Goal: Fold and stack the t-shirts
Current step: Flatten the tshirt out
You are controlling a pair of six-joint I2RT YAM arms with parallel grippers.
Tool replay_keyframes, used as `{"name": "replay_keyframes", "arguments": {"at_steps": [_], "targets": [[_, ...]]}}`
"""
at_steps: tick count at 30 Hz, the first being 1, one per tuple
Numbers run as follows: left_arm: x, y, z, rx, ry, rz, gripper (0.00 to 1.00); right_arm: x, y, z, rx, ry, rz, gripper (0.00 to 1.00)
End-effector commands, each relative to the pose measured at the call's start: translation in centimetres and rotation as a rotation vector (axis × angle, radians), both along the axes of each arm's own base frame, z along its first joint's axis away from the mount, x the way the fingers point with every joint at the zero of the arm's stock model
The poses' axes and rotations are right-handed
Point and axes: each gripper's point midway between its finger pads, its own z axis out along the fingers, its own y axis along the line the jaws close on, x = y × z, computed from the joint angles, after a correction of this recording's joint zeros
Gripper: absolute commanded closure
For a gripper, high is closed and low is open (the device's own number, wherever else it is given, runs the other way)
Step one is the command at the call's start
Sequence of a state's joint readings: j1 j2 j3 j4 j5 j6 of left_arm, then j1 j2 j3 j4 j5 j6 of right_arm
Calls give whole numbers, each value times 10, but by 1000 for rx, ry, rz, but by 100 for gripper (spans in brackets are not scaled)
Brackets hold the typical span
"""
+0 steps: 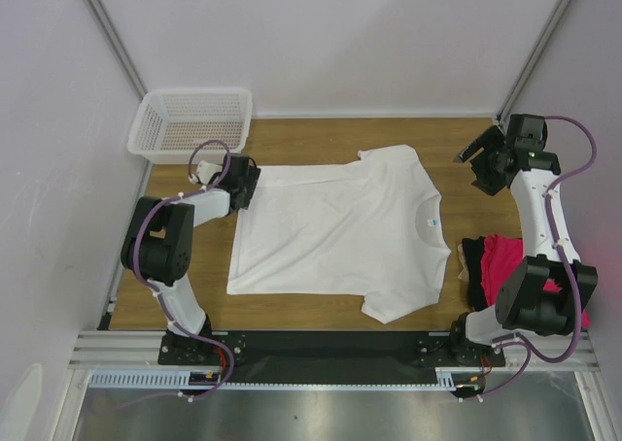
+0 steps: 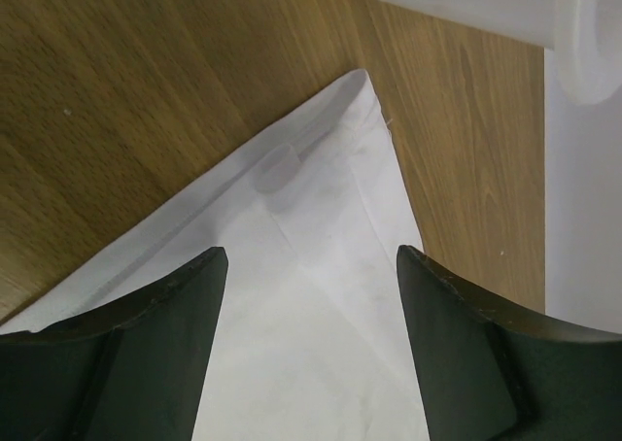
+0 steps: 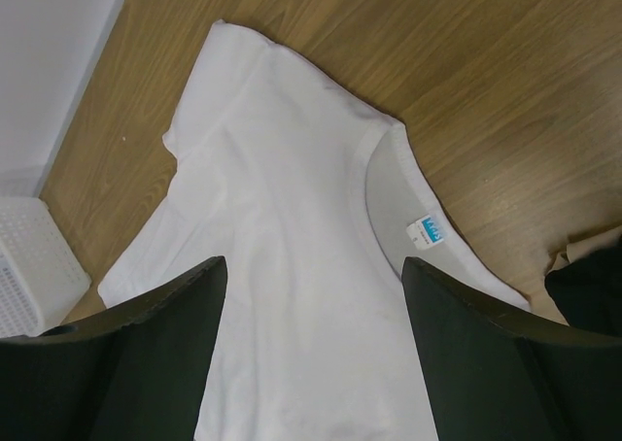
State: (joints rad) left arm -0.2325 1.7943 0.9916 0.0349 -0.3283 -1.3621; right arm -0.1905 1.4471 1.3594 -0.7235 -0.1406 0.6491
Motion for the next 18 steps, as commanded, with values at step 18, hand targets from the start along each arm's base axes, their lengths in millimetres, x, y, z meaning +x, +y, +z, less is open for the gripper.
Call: {"name": "replay_keyframes", "arguments": {"at_steps": [18], "targets": [[56,8,9,-8,-99,14,36,12,-6,3,2,-6,-33,22]]}}
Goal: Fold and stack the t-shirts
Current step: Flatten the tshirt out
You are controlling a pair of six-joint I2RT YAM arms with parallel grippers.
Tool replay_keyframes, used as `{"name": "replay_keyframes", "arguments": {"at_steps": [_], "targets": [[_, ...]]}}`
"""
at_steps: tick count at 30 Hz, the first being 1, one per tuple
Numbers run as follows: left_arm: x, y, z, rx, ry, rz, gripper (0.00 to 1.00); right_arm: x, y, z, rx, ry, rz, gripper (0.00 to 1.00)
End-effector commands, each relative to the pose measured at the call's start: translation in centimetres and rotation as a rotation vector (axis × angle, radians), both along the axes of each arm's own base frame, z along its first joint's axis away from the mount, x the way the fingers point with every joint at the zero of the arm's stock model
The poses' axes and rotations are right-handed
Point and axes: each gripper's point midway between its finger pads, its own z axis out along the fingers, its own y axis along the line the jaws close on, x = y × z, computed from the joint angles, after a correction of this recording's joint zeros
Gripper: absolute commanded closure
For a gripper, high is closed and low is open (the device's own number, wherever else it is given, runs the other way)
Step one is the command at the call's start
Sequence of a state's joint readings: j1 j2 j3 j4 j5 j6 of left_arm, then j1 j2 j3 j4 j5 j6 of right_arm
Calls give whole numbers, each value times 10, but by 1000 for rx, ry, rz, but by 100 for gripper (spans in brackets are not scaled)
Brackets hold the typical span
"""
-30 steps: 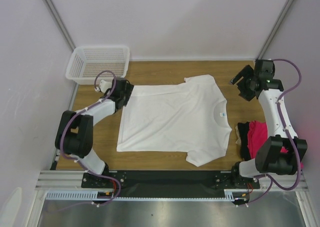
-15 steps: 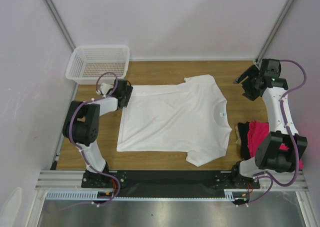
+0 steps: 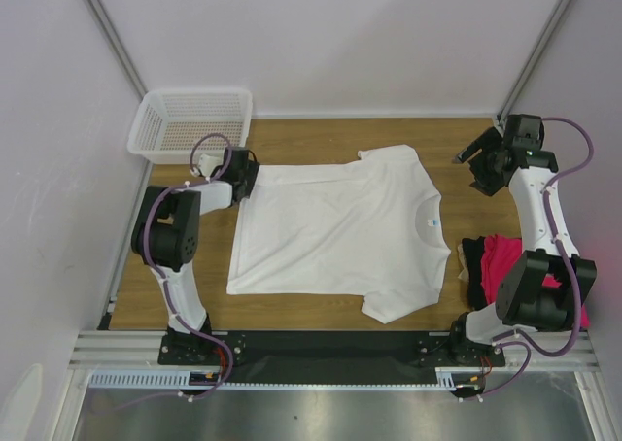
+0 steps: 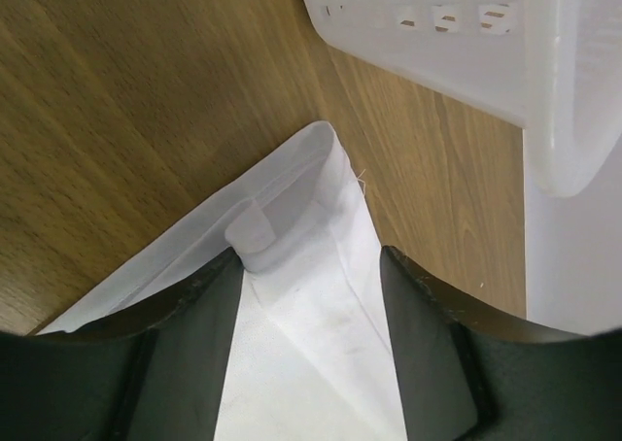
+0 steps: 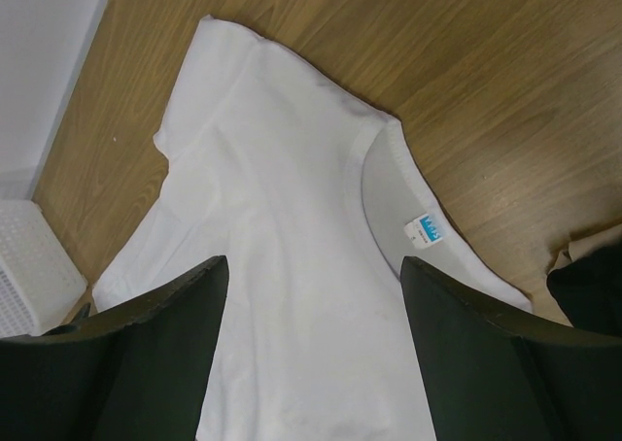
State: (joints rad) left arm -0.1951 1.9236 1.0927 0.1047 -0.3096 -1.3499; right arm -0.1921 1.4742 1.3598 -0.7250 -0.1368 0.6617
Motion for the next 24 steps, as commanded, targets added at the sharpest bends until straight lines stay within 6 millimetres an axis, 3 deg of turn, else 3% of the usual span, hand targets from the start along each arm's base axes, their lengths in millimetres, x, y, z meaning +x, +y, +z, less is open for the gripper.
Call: {"name": "replay_keyframes", "arguments": {"at_steps": [1,2,7,13,24], "targets": [[18,1,17,7,-60,1,38,10,-5,12,-9,-32,-21,22],[19,3,17,10,-62,4,44,10,-6,12,-12,-30,-22,22],[24,6,24,42,-77,2,54,13,-6,9,-9,-21,-16,22],[37,15,32,74,-98,0,55,17,-5,4,3,-10,-17,23],[72,13,23,76,-87,-26,52,22,-5,-4,30,-14,-55,23]]}}
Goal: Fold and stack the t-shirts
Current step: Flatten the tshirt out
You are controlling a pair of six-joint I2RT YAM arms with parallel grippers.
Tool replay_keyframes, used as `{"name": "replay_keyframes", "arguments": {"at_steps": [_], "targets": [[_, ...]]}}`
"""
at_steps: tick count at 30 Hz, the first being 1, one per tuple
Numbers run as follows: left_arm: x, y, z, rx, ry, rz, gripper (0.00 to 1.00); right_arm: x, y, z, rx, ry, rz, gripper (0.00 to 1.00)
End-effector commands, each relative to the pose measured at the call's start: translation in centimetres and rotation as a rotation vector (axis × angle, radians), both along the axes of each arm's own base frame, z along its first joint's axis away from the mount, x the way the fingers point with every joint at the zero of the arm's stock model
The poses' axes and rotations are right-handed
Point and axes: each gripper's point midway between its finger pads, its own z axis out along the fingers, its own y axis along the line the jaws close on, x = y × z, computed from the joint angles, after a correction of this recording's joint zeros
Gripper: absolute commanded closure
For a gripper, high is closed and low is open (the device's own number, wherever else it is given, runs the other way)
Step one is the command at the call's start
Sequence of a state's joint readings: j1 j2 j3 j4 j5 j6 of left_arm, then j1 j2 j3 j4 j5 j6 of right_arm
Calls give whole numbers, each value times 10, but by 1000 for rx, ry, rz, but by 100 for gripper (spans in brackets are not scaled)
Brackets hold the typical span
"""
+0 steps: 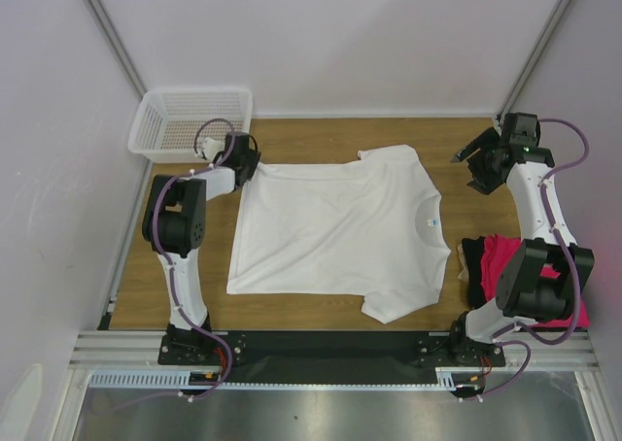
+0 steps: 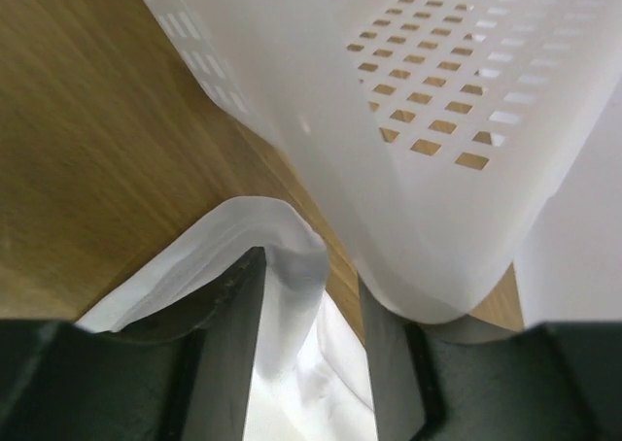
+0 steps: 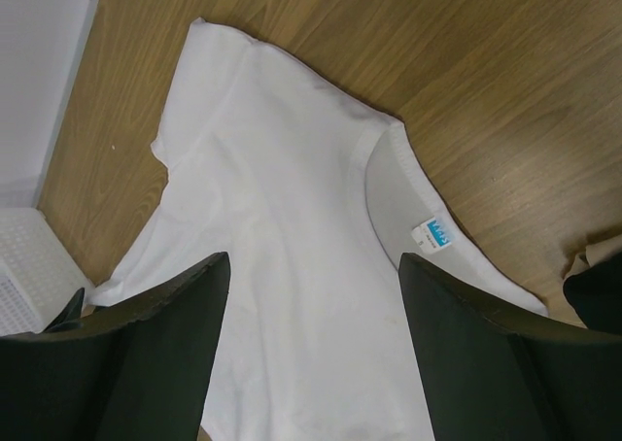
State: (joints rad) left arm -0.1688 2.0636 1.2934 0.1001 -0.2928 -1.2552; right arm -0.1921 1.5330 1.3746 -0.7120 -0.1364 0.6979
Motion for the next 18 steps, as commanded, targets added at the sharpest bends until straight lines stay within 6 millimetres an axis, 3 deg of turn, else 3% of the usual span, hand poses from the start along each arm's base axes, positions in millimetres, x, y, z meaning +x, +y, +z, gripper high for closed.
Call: {"name": "replay_keyframes", "arguments": {"at_steps": [1,10,15,18], "targets": [[22,12,18,24,-42,17,49,12,-4,9,1,-41,-32,23],[-8,11,23,96,94,-55,40,22,-4,2,10,-30,-49,23],[-40,26,8,225,283,-70,36,28,-6,-2,6,-26,-53,23],[-46,31,14,274,296,-87,34,33,-8,-5,3,-23,-56,23]]}}
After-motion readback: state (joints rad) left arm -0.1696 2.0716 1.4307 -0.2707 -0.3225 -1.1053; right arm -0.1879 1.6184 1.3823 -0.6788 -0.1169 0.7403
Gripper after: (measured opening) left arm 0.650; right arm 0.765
